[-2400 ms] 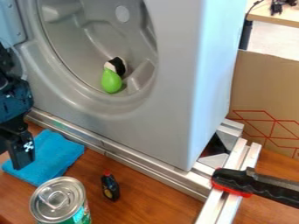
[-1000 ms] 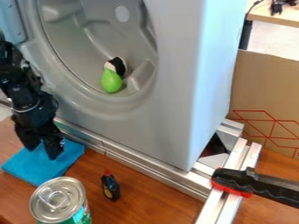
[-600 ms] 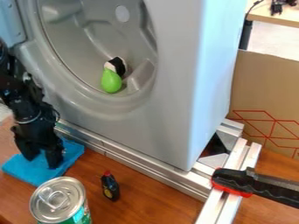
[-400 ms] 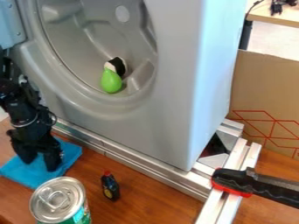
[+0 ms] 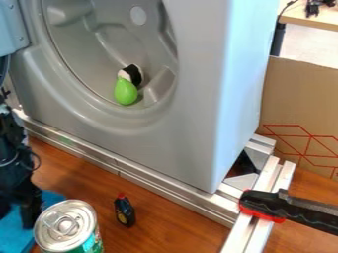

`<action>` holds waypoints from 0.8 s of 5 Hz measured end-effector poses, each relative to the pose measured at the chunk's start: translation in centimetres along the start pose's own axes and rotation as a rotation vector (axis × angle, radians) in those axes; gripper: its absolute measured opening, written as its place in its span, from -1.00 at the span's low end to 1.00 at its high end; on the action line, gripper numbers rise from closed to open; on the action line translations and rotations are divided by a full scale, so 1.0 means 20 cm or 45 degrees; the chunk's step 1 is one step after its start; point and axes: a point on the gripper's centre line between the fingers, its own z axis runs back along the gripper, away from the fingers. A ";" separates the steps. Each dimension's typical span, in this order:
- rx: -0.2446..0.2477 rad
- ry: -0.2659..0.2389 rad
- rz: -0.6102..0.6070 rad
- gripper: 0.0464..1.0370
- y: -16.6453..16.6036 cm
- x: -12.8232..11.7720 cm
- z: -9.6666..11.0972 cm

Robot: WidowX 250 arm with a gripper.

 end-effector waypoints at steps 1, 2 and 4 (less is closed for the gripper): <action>-0.056 0.031 0.033 0.93 0.06 -0.05 0.00; -0.128 -0.016 0.036 0.93 0.10 0.00 0.04; -0.222 -0.252 0.013 0.93 0.09 0.11 0.29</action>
